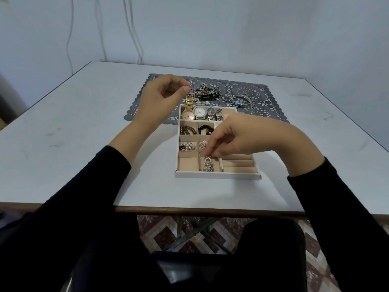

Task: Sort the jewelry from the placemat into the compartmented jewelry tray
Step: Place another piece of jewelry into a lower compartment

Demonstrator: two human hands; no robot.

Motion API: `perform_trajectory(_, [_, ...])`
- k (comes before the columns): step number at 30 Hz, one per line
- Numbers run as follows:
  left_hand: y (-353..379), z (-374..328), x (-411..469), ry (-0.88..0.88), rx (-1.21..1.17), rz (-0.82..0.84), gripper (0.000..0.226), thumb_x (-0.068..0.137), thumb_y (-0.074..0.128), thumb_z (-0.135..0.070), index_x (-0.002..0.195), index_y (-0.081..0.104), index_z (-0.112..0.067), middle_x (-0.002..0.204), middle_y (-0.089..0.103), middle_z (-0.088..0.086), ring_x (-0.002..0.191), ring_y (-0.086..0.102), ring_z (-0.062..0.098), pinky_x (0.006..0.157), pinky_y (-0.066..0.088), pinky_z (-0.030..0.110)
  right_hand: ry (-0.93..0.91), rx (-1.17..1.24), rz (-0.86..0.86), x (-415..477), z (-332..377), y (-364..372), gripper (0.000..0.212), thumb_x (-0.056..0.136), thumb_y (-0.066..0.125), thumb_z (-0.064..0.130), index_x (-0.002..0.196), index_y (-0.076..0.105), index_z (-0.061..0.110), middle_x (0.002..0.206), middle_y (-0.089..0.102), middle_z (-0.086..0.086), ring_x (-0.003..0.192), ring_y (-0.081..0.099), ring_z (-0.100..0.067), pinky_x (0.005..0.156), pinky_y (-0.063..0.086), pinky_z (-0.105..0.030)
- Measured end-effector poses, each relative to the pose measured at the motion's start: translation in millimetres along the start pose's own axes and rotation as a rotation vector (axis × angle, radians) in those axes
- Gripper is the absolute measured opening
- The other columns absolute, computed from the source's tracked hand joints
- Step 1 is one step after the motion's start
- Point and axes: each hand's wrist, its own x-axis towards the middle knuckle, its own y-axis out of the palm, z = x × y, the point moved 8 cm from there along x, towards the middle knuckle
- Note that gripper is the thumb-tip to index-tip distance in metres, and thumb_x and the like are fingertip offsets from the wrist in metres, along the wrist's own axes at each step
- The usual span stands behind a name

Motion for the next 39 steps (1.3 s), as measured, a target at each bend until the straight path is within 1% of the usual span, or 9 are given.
perform_trajectory(7, [0,-2,-4,0.006,0.022,0.019,0.008,0.089,0.069,-0.011,0.097,0.070,-0.010,0.086,0.069,-0.006,0.079,0.064,0.001,0.076,0.049,0.016,-0.068,0.223,-0.122,-8,-14,-11,0.017,0.083,0.072,0.007,0.100,0.073,0.010,0.092,0.075,0.001,0.091,0.071,-0.015,0.087,0.055,-0.027])
perform_trajectory(10, [-1,-3,-6,0.010,0.032,0.032,0.008,0.090,0.069,-0.011,0.098,0.069,-0.010,0.086,0.069,-0.005,0.080,0.063,0.001,0.076,0.049,0.016,-0.084,0.313,-0.315,-11,-30,-26,0.015,0.086,0.070,0.017,0.099,0.072,0.011,0.094,0.074,-0.002,0.093,0.069,-0.019,0.087,0.054,-0.029])
perform_trajectory(15, [-1,-6,-8,0.012,0.019,0.049,0.008,0.090,0.069,-0.012,0.098,0.070,-0.012,0.088,0.070,-0.004,0.082,0.064,0.004,0.077,0.050,0.016,0.090,0.340,-0.770,-19,-80,-53,0.015,0.093,0.061,0.024,0.103,0.069,0.016,0.096,0.071,0.002,0.081,0.064,-0.004,0.066,0.050,-0.012])
perform_trajectory(18, [0,-9,-10,0.018,0.015,0.064,0.007,0.090,0.069,-0.011,0.096,0.069,-0.014,0.088,0.070,-0.004,0.081,0.065,0.003,0.077,0.049,0.016,0.199,0.208,-0.923,-24,-104,-58,0.016,0.093,0.058,0.024,0.105,0.067,0.019,0.102,0.069,0.004,0.086,0.060,-0.001,0.077,0.048,-0.011])
perform_trajectory(20, [0,-9,-10,0.015,0.010,0.071,0.007,0.090,0.069,-0.011,0.097,0.069,-0.012,0.088,0.071,-0.003,0.081,0.065,0.003,0.076,0.049,0.016,0.265,0.090,-0.940,-25,-115,-55,0.024,0.094,0.056,0.026,0.116,0.064,0.017,0.111,0.065,0.002,0.098,0.058,-0.007,0.088,0.045,-0.022])
perform_trajectory(24, [0,-8,-12,-0.007,0.017,0.094,0.010,0.090,0.069,-0.012,0.099,0.070,-0.010,0.090,0.071,-0.001,0.083,0.065,0.005,0.077,0.050,0.017,0.350,-0.089,-0.856,-16,-133,-46,0.040,0.096,0.052,0.028,0.133,0.053,0.012,0.132,0.058,-0.006,0.120,0.051,-0.021,0.096,0.036,-0.026])
perform_trajectory(31, [-1,-9,-21,-0.041,0.005,0.134,0.007,0.090,0.068,-0.010,0.096,0.070,-0.013,0.091,0.071,0.007,0.080,0.064,0.006,0.069,0.048,0.013,0.372,-0.140,-0.770,-7,-148,-35,0.035,0.096,0.051,0.027,0.125,0.058,0.007,0.121,0.063,-0.011,0.113,0.055,-0.026,0.088,0.037,-0.025])
perform_trajectory(35, [1,-13,-29,-0.047,0.000,0.178,0.008,0.090,0.068,-0.010,0.097,0.070,-0.008,0.091,0.071,0.005,0.082,0.065,0.008,0.073,0.051,0.015,0.350,-0.169,-0.759,-5,-148,-33,0.030,0.098,0.047,0.025,0.115,0.062,0.005,0.110,0.066,-0.011,0.103,0.058,-0.026,0.081,0.039,-0.029])
perform_trajectory(39, [2,-16,-39,-0.074,-0.025,0.214,0.006,0.089,0.069,-0.010,0.094,0.071,-0.011,0.088,0.072,0.005,0.083,0.067,0.012,0.074,0.054,0.019,0.345,-0.201,-0.750,-4,-151,-31,0.028,0.098,0.045,0.028,0.108,0.062,0.008,0.101,0.066,-0.008,0.093,0.057,-0.023,0.068,0.028,-0.025])
